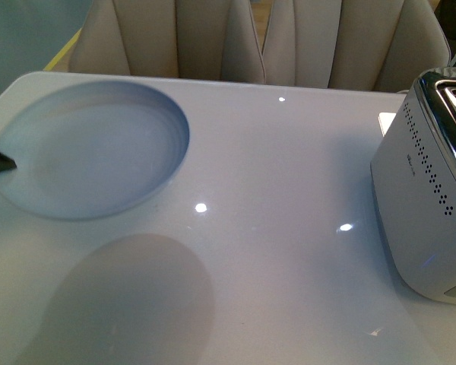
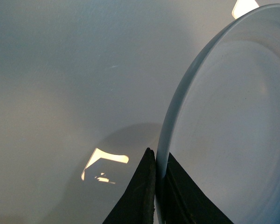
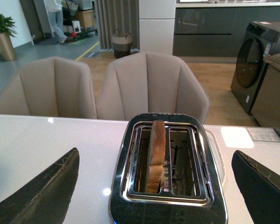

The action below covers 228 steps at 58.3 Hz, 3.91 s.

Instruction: Left arm holds plate, right arm toasts bread

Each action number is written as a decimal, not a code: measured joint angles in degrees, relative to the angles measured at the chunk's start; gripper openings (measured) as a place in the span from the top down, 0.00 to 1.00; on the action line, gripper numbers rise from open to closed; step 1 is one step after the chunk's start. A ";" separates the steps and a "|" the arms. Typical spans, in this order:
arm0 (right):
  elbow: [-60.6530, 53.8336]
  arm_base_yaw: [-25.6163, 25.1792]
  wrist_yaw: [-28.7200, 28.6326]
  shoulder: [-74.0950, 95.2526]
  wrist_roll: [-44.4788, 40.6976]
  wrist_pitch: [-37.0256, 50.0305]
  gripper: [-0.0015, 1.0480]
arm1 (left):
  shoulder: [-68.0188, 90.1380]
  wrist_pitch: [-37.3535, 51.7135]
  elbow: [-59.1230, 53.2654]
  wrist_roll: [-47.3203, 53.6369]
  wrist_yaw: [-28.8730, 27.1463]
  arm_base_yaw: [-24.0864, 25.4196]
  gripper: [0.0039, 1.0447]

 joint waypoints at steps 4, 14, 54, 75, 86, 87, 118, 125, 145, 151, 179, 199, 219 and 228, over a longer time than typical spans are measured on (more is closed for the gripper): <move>0.00 0.00 0.00 0.00 0.00 0.00 0.08 | 2.32 2.21 -1.11 2.38 0.98 1.09 0.97; 0.00 0.00 0.00 0.00 0.02 0.00 0.08 | 7.23 5.88 -1.33 7.13 3.15 2.93 0.97; 0.00 0.00 0.00 -0.02 0.00 0.00 0.08 | 23.61 10.12 3.26 15.80 2.60 11.23 0.97; 0.00 0.00 0.00 0.00 0.00 0.00 0.08 | 27.71 13.57 5.77 15.58 2.60 11.15 0.97; 0.00 0.00 0.00 0.00 0.00 0.00 0.08 | 29.07 15.17 5.79 15.13 2.71 11.06 0.90; 0.00 0.00 0.00 0.00 0.00 0.00 0.08 | 29.22 15.30 5.79 15.13 2.71 11.06 0.86; 0.00 0.00 0.00 0.00 0.00 0.00 0.08 | 22.80 17.88 2.16 12.52 2.23 12.20 0.07; 0.00 0.00 0.00 0.00 0.00 0.00 0.08 | 16.55 18.12 0.24 10.75 2.12 11.89 0.07; 0.00 0.00 0.00 0.00 0.00 0.00 0.08 | -8.83 15.69 -4.35 -2.32 -6.03 4.02 0.07; 0.00 0.00 0.00 0.00 0.00 0.00 0.08 | -15.52 13.64 -4.33 -8.63 -11.23 -0.20 0.07; 0.00 0.00 0.00 0.00 0.00 0.00 0.08 | -38.91 1.14 -2.38 -23.26 -31.93 -20.57 0.07; 0.00 0.00 0.00 0.00 0.00 0.00 0.08 | -48.59 0.57 -9.25 -28.15 -32.61 -20.00 0.07; 0.00 0.00 0.00 0.00 0.00 0.00 0.08 | -48.63 1.40 -9.75 -28.46 -32.52 -20.06 0.07; 0.00 0.00 0.00 0.00 0.00 0.00 0.08 | -48.63 1.40 -9.75 -28.46 -32.52 -20.06 0.07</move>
